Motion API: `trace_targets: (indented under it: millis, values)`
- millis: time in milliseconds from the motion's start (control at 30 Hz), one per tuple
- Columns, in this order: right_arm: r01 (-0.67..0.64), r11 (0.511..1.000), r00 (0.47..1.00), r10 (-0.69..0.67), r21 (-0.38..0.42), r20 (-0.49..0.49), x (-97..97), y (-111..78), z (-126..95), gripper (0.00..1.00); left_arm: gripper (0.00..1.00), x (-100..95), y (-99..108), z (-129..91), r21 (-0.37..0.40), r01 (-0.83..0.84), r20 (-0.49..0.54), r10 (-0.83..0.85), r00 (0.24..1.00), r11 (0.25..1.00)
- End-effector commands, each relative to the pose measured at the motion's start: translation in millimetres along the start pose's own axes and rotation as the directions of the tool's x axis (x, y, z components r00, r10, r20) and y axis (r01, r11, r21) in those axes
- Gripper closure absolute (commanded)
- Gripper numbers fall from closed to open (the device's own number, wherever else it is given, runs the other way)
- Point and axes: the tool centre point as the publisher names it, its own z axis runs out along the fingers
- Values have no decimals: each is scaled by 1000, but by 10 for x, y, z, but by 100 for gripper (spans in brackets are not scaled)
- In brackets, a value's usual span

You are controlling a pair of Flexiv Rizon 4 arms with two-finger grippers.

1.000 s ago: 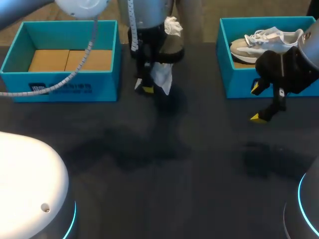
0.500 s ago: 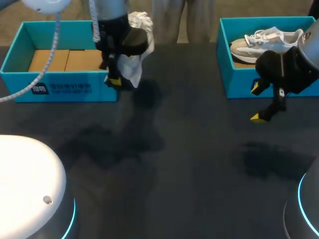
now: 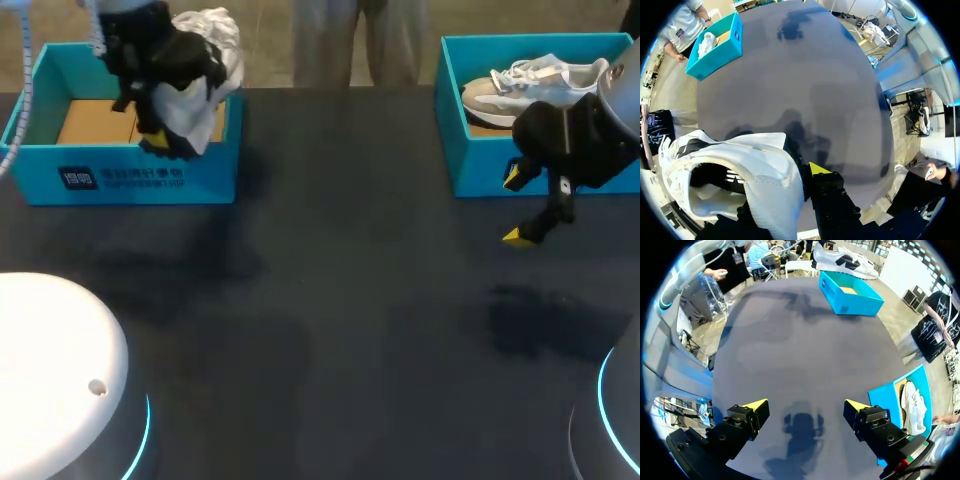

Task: Take the shoe out of the shoebox, open the shoe tongue, remove and reinsert the insole, then place the shoe into the shoebox

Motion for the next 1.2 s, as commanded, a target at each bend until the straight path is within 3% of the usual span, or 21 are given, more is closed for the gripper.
trace_targets:
  millis: [33,500,667,967,1200]
  values:
    - [-1,1000,1000,1,2,2,8,-1,9,0,100,-14,378,-18,25,1,-11,0,1000,1000]
    - [-1,1000,1000,1,2,2,8,-1,9,0,100,-5,1400,17,-48,-19,-76,16,997,999]
    - [-1,1000,1000,1,2,2,8,-1,9,0,100,-26,1721,12,-44,54,-36,-56,998,998]
    - [-1,1000,1000,1,2,2,8,-1,9,0,100,-280,2324,134,-29,113,-32,-114,993,993]
    - [-1,1000,1000,1,2,2,8,-1,9,0,100,-517,2593,232,-16,132,-17,-132,991,991]
